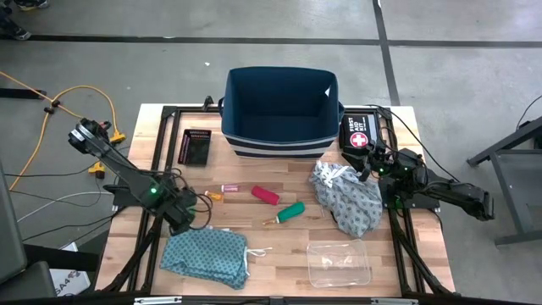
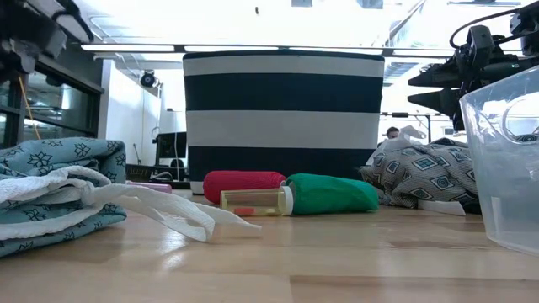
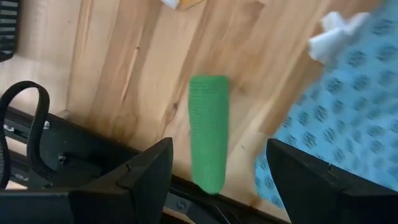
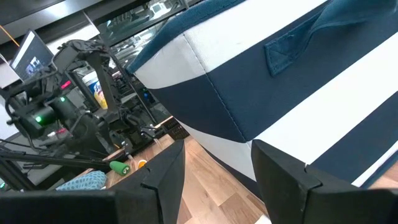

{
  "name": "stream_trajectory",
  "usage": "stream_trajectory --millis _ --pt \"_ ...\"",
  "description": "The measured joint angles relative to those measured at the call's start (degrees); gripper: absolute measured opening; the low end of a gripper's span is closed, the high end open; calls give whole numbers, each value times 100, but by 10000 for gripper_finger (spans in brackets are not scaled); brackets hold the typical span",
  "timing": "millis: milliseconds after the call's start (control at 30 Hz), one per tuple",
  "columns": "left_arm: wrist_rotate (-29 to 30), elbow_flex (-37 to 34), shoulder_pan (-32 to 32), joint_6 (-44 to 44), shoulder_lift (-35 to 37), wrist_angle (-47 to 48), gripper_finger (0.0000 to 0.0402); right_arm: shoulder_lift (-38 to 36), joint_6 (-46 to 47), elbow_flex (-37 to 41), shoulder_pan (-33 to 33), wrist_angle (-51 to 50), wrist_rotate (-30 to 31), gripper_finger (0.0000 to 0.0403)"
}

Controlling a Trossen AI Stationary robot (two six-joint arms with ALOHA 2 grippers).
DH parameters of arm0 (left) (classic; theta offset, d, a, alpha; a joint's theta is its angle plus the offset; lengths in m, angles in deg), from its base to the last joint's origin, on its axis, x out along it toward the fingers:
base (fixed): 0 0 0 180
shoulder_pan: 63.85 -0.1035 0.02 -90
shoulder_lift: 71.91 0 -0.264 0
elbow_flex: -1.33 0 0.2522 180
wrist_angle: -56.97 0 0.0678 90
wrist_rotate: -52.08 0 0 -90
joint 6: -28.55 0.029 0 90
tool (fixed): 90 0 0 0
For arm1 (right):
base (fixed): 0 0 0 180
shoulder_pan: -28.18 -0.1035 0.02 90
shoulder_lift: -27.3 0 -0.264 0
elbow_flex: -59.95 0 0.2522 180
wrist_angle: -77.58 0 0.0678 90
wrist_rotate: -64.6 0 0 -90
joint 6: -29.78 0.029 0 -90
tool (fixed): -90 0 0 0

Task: Pick & Place Medicine items
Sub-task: Put the green bandage into the transparent bin

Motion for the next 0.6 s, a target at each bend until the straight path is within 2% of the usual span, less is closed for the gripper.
stream_trajectory --millis 333,600 --pt "12 0 -154 277 -869 -435 251 0 0 0 -1 0 0 173" --pt "15 0 -154 71 -1035 -453 251 -1 0 0 -1 0 0 173"
